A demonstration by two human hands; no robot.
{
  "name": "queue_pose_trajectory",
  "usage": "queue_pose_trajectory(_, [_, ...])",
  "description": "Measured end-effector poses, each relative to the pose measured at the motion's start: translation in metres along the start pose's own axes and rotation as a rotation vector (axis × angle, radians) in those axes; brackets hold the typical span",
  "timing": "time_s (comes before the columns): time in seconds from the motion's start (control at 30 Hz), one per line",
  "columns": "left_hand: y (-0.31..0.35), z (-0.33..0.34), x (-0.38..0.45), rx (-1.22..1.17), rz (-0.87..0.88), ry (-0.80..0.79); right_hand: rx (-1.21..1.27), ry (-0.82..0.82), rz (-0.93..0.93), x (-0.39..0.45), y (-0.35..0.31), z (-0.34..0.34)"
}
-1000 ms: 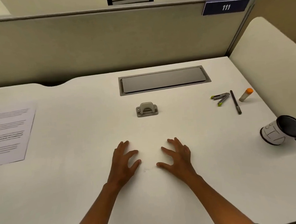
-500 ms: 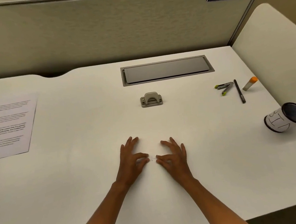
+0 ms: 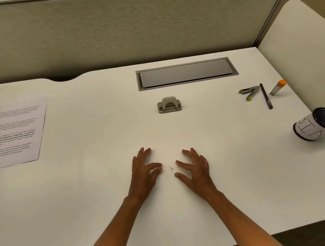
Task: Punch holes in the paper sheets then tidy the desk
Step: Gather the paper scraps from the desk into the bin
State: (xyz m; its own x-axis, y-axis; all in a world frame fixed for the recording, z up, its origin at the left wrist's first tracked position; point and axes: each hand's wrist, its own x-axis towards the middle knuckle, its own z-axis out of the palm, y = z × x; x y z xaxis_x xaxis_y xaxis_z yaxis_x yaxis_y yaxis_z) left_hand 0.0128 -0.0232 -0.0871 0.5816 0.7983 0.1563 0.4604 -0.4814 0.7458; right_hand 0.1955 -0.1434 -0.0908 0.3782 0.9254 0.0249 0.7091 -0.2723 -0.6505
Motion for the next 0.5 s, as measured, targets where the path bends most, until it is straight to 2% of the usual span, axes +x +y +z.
queue_pose_trajectory(0.17, [-0.002,0.005,-0.02,0.054,0.069,-0.059,-0.036,-0.076,-0.022,0.013,-0.004,-0.001])
queue_pose_trajectory(0.27, [0.0,0.007,-0.022,0.057,0.046,-0.055,-0.036,-0.106,-0.022,0.019,-0.004,-0.004])
queue_pose_trajectory(0.5, [0.009,0.014,-0.012,0.136,0.006,-0.012,-0.008,0.038,0.025,0.011,0.004,-0.012])
